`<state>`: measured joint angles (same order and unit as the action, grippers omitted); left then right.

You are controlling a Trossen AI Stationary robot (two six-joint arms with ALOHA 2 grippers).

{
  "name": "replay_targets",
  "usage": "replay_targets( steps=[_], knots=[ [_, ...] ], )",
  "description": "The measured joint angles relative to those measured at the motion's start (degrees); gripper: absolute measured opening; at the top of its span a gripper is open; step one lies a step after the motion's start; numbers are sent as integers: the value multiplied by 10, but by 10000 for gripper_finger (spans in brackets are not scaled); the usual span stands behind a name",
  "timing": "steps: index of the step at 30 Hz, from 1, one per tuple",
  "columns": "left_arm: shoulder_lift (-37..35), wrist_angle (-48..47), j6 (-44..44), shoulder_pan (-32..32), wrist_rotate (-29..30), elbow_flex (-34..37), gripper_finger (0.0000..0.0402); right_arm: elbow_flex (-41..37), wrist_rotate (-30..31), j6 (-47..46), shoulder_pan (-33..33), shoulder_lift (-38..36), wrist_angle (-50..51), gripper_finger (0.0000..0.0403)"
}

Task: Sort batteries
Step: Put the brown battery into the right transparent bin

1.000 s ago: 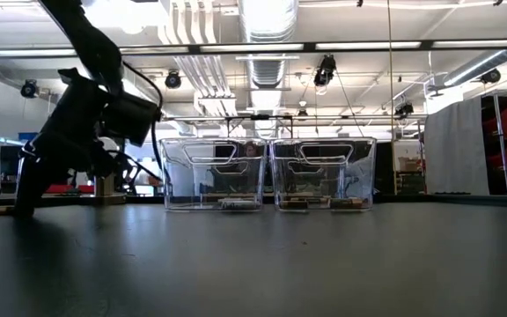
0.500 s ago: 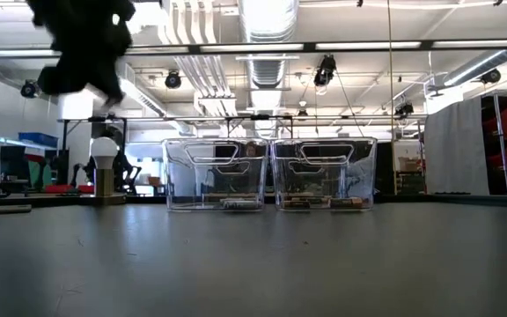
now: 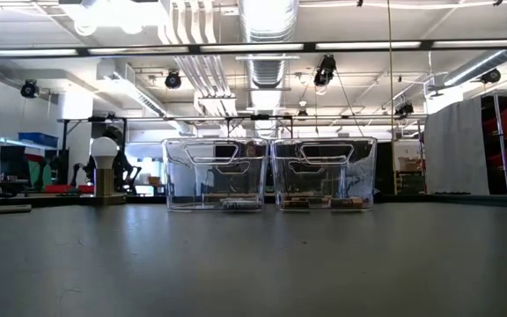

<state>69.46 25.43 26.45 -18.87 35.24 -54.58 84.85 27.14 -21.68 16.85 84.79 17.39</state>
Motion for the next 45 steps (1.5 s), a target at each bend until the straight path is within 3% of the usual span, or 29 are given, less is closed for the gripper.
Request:
replay_targets(
  steps=[3,8,15,19,23,34,37,42,45],
  knots=[
    [40,-27,-34,0,-6,-56,8,21,-1,-9,0,-5,49,159],
    [95,-26,-63,0,-82,-129,9,65,-45,-7,0,-11,130,160],
    [141,-30,-98,3,-118,-188,9,116,-95,-12,7,-23,146,156],
    [142,-51,-101,6,-126,-197,9,160,-140,-13,10,-23,197,145],
    [142,-59,-107,10,-128,-195,9,190,-141,-12,11,-24,237,132],
    [164,-49,-104,12,-130,-195,11,182,-141,-11,11,-20,244,63],
    [164,-51,-104,12,-131,-195,21,179,-141,-14,11,-20,245,27],
    [151,-74,-109,12,-133,-196,51,178,-141,-8,6,-20,249,26],
    [119,-161,-113,12,-121,-196,71,178,-141,-6,-7,-20,256,26]
  ],
)
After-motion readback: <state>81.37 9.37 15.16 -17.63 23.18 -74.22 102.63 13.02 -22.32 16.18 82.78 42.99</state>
